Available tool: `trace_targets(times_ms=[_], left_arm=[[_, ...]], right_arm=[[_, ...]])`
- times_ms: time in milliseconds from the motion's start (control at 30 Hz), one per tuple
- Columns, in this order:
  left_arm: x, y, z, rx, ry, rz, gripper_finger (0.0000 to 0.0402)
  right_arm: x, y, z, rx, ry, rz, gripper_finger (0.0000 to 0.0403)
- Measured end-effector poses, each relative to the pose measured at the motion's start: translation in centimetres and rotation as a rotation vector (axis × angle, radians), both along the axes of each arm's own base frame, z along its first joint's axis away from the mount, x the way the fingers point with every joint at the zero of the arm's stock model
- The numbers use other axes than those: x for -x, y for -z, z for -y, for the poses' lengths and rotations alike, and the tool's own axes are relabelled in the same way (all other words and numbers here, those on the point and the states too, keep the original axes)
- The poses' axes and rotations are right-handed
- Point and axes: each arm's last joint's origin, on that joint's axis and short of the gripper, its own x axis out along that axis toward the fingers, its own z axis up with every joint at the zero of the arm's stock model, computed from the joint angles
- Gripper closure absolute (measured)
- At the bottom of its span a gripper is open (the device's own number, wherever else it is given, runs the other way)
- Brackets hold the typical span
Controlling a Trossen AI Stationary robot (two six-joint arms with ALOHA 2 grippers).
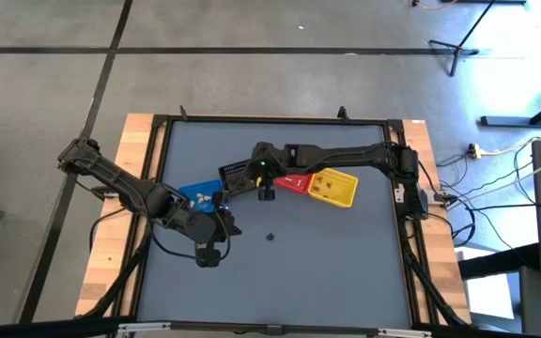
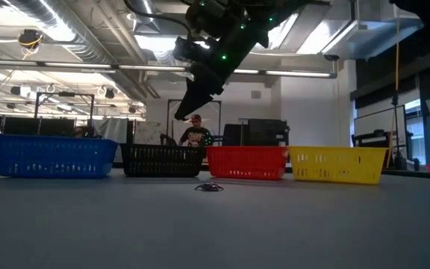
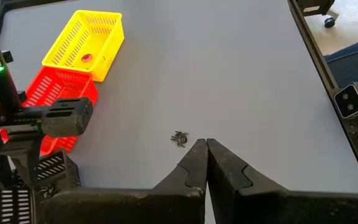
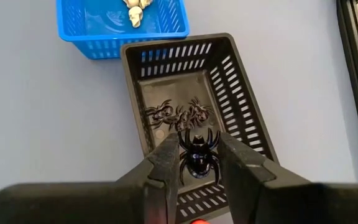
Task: Sort Halloween decoration
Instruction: Put the black spider toy into the black bin
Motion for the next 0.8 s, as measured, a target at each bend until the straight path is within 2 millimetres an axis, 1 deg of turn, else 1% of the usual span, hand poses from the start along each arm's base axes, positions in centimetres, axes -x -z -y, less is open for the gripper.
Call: trace_targets(times_ms=[367, 433, 500, 700, 800], left_arm=[[0.0, 0.0, 0.0, 0.0, 0.0, 0.0, 0.0401], [0.0, 0.0, 0.0, -0.001, -0.001, 0.0, 0.0401], [-0.01, -0.01, -0.03, -0.007, -0.008, 0.004, 0.0401], [-0.03, -0.03, -0.12, -0.028, -0.031, 0.014, 0.0401], [-0.03, -0.03, -0.12, -0.021, -0.037, 0.015, 0.0401]], right_arm=[[0.0, -0.02, -0.02, 0.0, 0.0, 0.0, 0.0306], [0.01, -0.01, -0.02, 0.0, 0.0, 0.0, 0.03], [0.03, 0.01, -0.02, -0.001, 0.0, -0.003, 0.0283], [0.06, 0.02, 0.03, 0.013, 0.013, -0.007, 0.0199], [0.08, 0.01, 0.08, 0.026, 0.025, -0.011, 0.0171]])
